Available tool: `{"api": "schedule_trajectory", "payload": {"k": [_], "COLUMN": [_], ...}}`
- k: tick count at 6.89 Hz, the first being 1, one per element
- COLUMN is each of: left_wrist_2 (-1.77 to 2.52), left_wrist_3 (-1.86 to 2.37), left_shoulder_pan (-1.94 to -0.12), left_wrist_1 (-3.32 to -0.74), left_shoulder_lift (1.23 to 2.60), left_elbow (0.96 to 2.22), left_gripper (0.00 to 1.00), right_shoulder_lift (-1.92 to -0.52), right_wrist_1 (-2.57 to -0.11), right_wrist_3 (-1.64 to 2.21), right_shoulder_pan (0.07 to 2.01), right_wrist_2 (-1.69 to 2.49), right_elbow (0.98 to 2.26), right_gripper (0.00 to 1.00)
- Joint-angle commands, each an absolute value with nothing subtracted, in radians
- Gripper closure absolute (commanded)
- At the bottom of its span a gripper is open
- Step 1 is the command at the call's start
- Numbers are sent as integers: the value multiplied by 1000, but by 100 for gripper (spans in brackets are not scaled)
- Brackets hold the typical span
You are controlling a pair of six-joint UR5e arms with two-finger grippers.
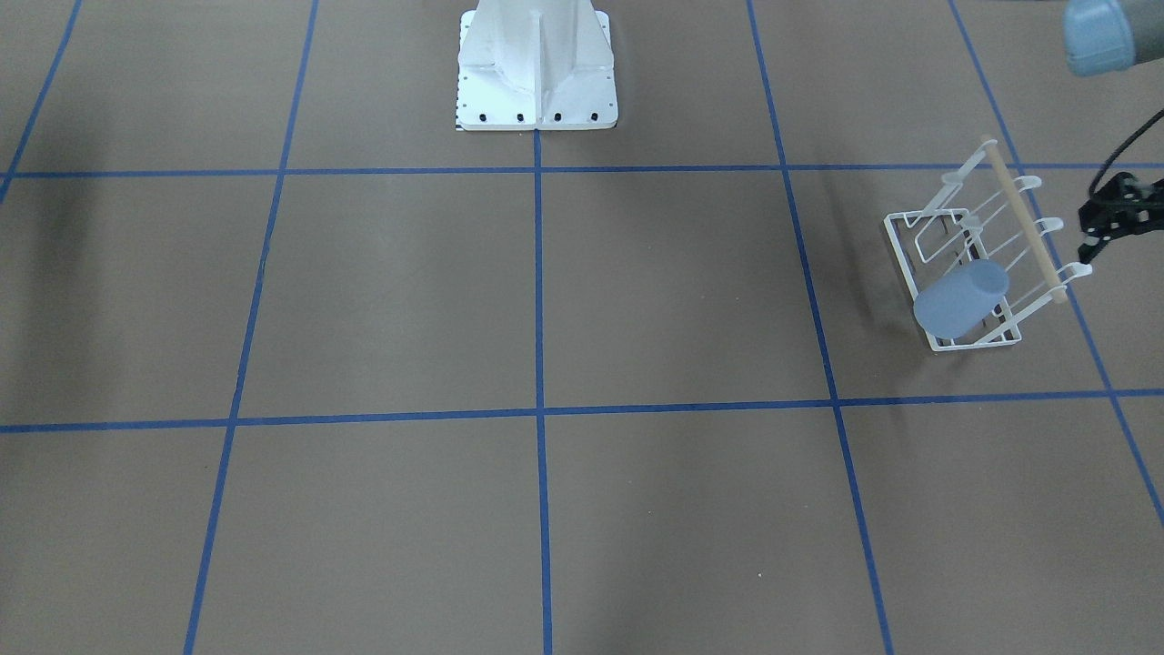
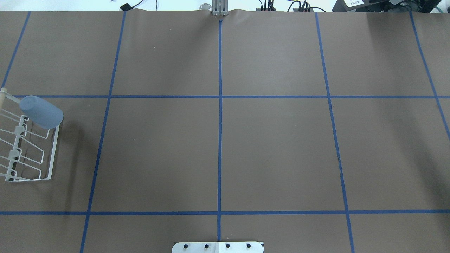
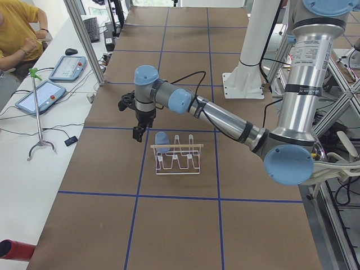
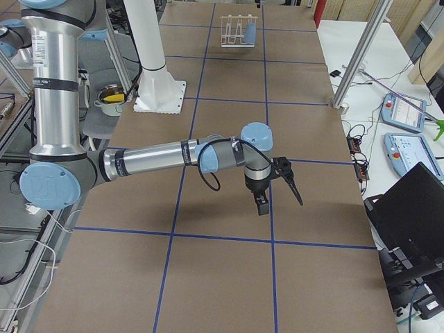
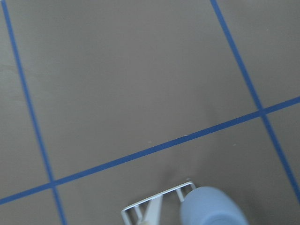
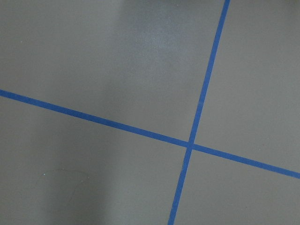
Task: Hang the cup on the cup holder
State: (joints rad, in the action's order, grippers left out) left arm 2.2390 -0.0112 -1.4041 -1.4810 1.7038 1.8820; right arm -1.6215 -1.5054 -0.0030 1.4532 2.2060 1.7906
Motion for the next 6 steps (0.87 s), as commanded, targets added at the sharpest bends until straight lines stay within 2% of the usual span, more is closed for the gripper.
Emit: {"api": "schedule_trajectory", "payload": {"k": [1, 3, 4, 6], "left_wrist_2": [2290, 2278, 2279, 2287], "left_wrist_3": [-302, -442, -440, -408], "left_shoulder_pan": [-1607, -1657, -1670, -1690], "left_wrist_1": [-1427, -1436, -1462, -1540], "left_shoulder_lift": [1700, 1654, 1645, 1564], "left_elbow": [1737, 1572, 1534, 1561], "left_gripper": [1, 1, 1, 1], "right_shoulder_lift": [-1638, -1661, -1663, -1666], "right_wrist_1": [-1506, -1506, -1505, -1505], "right_wrist_3": [-8, -6, -6, -8], "right_shoulder_pan": [1476, 1505, 1505, 1505], "right_wrist_2": [2212, 2214, 2212, 2209], "right_elbow": [1764, 1763, 1763, 1760], "right_gripper": [0, 0, 0, 0]}}
